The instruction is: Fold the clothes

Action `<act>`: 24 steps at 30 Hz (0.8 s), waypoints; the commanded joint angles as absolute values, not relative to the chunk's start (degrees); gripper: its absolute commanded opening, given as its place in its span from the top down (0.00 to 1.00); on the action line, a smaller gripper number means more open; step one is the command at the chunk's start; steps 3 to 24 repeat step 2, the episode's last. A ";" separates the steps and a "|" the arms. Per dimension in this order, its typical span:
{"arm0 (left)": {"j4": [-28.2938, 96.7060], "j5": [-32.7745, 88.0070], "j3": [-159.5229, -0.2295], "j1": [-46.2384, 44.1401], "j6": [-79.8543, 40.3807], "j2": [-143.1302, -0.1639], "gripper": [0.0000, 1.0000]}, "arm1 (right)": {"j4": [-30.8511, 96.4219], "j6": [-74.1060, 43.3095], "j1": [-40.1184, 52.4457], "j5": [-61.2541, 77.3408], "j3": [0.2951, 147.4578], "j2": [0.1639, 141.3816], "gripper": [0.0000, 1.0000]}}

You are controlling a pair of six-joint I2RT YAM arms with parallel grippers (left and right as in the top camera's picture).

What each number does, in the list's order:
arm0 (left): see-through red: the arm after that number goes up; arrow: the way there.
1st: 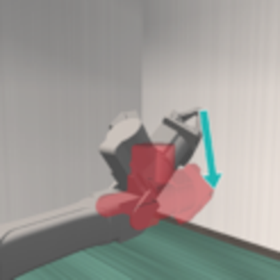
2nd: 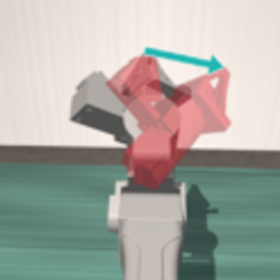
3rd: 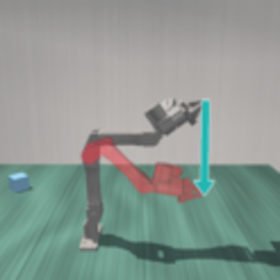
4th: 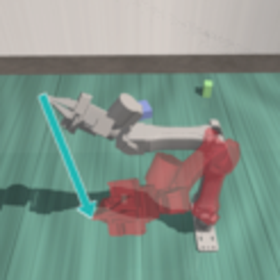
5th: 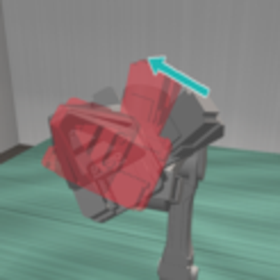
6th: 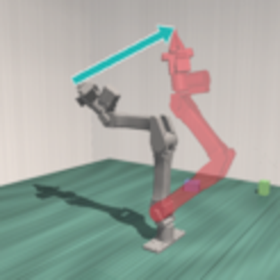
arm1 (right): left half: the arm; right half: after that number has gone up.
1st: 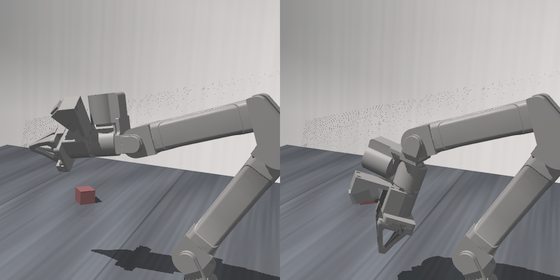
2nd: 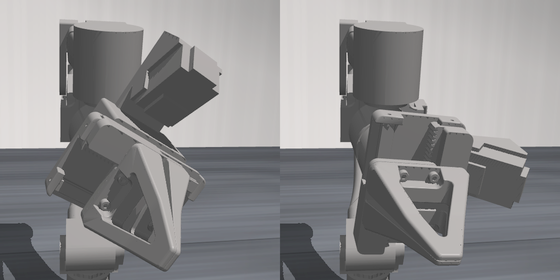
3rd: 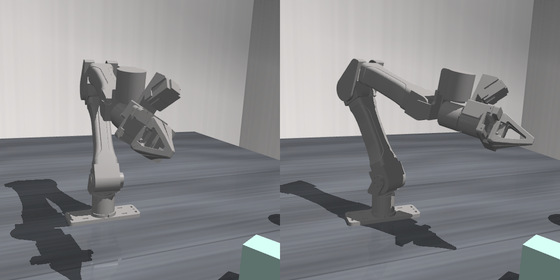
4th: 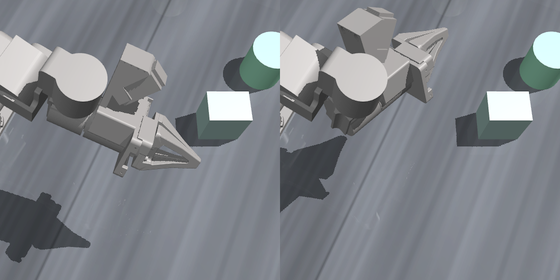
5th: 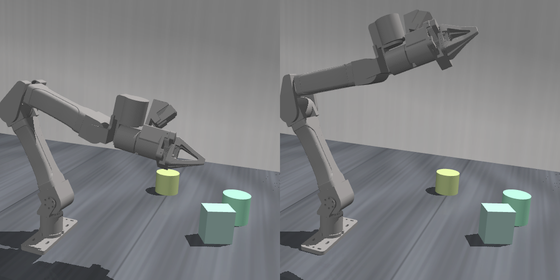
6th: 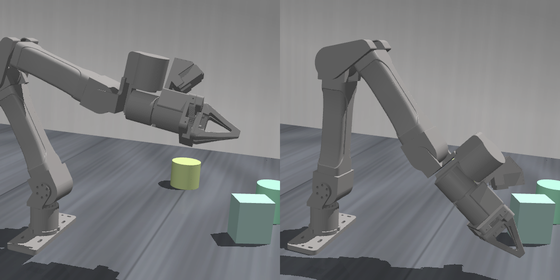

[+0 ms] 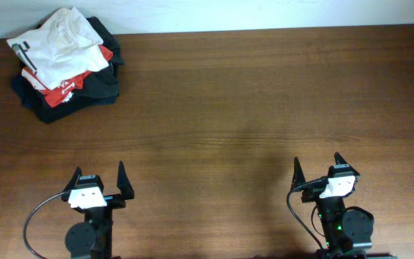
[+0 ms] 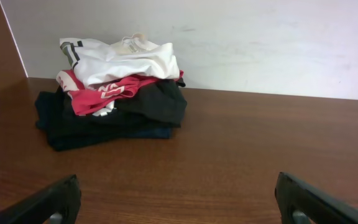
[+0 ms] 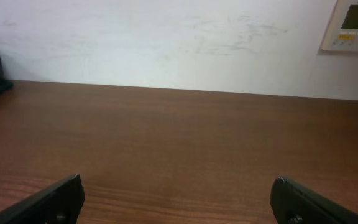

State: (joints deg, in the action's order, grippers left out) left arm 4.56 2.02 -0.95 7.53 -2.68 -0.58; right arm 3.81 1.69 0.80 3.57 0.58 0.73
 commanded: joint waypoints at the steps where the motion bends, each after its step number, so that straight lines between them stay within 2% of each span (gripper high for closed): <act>1: 4.58 1.89 -0.49 7.53 -3.01 -0.30 0.01 | 4.08 1.69 1.17 4.49 0.32 0.21 0.01; 24: 4.60 1.87 -0.49 7.53 -3.01 -0.30 0.01 | 4.08 1.69 1.17 4.49 0.32 0.21 0.01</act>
